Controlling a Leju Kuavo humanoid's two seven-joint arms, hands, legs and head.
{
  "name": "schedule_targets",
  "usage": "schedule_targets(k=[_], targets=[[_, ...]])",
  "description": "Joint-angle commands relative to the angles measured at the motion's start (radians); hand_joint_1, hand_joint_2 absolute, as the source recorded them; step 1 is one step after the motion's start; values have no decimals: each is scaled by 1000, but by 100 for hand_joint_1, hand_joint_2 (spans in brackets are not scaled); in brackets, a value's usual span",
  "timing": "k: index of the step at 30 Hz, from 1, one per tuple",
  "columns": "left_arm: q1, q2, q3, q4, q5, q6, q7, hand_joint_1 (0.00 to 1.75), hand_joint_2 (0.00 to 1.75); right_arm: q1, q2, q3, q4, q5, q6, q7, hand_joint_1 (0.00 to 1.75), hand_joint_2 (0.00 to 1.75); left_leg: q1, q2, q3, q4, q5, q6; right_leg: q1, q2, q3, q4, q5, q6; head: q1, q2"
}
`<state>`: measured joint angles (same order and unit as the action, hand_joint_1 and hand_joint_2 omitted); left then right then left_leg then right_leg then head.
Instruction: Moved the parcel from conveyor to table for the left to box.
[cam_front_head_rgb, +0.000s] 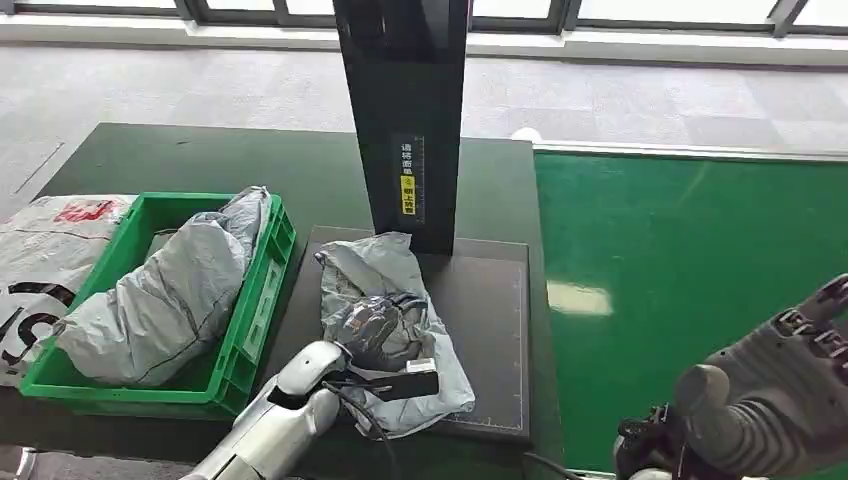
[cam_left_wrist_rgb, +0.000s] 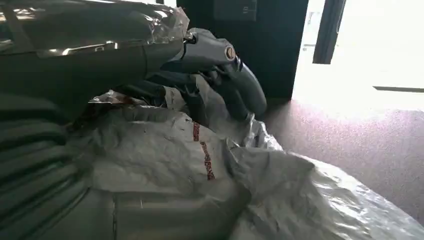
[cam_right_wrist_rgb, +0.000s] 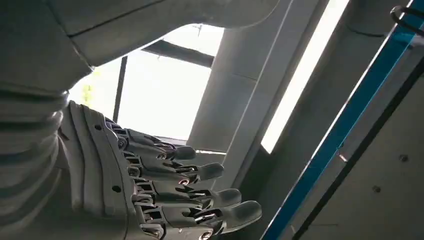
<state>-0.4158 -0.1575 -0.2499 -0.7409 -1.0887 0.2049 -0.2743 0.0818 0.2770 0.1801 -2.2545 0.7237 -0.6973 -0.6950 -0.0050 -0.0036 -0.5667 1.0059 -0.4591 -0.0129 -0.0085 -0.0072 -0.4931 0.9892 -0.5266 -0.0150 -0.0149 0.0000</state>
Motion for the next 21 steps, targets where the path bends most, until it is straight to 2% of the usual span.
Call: schedule_targets(k=[1,18,21], targets=[[-41,29,17,156,-14,-24,43,0,0,-18,2,40,40,-10,-1,-3,0,175,0,2,0,-1,0,-1,0,2,0,-1,1,0,0,0],[-55,37,-43,258,-90,-51,120,0,0,-26,2,43,48,-11,-1,-3,0,175,0,3,3,-2,2,-1,0,3,2,-1,3,1,0,0],[-63,50,-111,307,-178,-104,189,0,0,-32,2,44,62,-14,-1,-3,0,175,1,4,2,-3,4,-1,0,4,0,-2,5,1,0,0]])
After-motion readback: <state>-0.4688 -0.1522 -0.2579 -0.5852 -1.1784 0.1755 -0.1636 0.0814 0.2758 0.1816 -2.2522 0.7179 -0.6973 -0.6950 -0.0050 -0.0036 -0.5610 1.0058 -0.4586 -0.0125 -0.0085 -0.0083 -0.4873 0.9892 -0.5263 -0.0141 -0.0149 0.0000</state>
